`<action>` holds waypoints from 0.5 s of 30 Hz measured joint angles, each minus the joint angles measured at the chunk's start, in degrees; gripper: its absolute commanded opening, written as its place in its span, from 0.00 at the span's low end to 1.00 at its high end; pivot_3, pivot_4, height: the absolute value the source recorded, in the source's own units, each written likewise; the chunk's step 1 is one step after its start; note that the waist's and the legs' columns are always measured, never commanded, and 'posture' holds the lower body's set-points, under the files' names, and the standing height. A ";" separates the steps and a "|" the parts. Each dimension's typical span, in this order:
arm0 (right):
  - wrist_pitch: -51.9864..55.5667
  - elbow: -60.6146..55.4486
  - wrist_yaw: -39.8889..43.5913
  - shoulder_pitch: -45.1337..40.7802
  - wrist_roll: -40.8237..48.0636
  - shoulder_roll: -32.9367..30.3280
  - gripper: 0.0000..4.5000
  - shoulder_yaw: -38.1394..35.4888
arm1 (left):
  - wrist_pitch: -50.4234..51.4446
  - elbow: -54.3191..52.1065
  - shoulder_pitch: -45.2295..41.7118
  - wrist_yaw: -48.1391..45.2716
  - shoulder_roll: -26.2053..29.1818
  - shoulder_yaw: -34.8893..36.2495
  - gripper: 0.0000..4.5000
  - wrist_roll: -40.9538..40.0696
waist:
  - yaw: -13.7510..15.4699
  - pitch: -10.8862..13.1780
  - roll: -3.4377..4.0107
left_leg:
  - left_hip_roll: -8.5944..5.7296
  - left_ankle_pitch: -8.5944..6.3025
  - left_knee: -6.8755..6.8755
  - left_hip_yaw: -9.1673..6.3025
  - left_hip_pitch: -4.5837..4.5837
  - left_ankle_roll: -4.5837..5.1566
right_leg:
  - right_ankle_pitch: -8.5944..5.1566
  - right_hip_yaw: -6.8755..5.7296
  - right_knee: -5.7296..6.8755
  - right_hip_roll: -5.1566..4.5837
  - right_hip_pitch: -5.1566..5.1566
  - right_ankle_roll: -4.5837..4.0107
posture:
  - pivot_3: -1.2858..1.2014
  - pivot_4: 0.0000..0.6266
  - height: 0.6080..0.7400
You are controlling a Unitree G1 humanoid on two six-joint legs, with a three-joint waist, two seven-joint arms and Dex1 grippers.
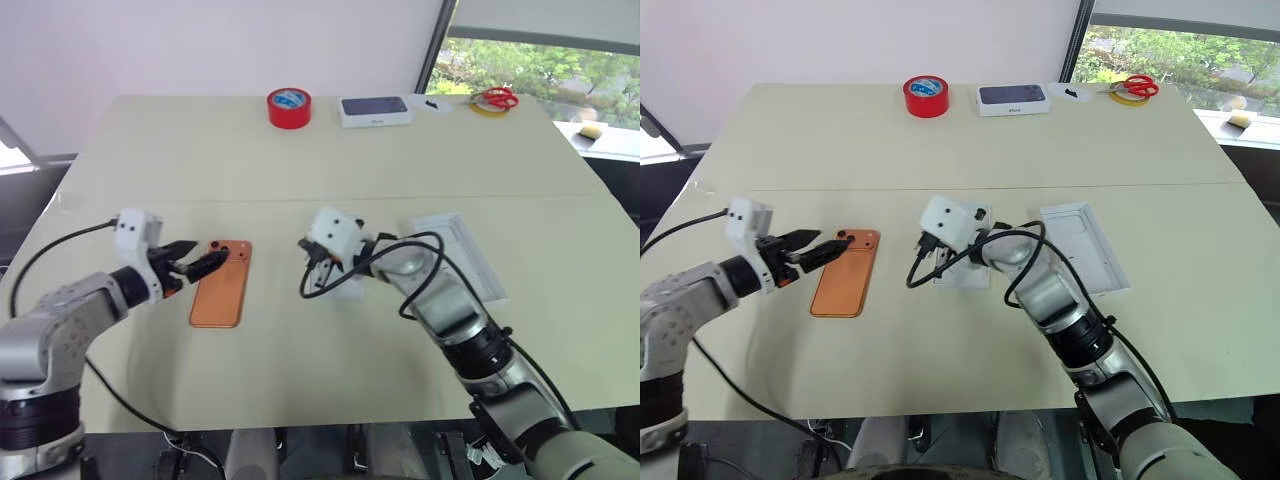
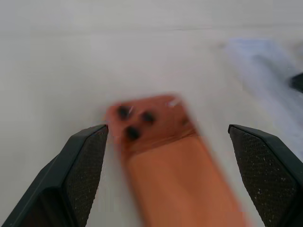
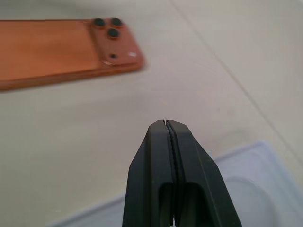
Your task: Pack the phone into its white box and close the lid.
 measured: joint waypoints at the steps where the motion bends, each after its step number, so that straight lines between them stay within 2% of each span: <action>1: 0.05 0.69 0.26 -0.39 -0.25 0.21 0.00 0.89 | 2.09 0.13 0.17 0.76 0.07 0.54 0.95 -0.20 | 0.18 0.00 0.00 | -0.01 0.00 0.02 -0.02 0.00 0.00 | 0.00 -0.02 0.00 -0.01 -0.12 0.00 | 0.52 0.24 0.93; 4: 0.53 3.03 2.29 -2.19 -0.56 1.17 0.00 4.06 | 10.41 0.69 -0.99 3.02 -1.24 4.97 0.95 -3.80 | 0.45 -0.02 -0.08 | -0.02 0.00 0.07 -0.04 -0.03 -0.01 | 0.00 -0.04 0.00 -0.04 -0.13 0.00 | 0.52 0.24 0.93; 9: -0.35 6.71 3.92 -3.28 -2.79 1.12 0.00 8.36 | 20.96 1.11 -5.00 4.68 -2.65 7.55 0.95 -6.95 | 0.17 -0.04 -0.10 | -0.04 0.12 0.04 -0.04 0.00 -0.22 | 0.00 -0.04 0.00 -0.04 -0.10 0.00 | 0.52 0.24 0.93; 15: -1.33 7.30 4.89 -3.58 -4.41 1.47 0.00 9.32 | 25.31 -1.41 -6.40 7.08 -8.10 8.36 0.95 -8.54 | 0.27 -0.13 -0.05 | -0.06 0.13 0.04 -0.05 0.13 -0.25 | 0.00 -0.04 0.00 -0.08 0.08 0.00 | 0.52 0.24 0.93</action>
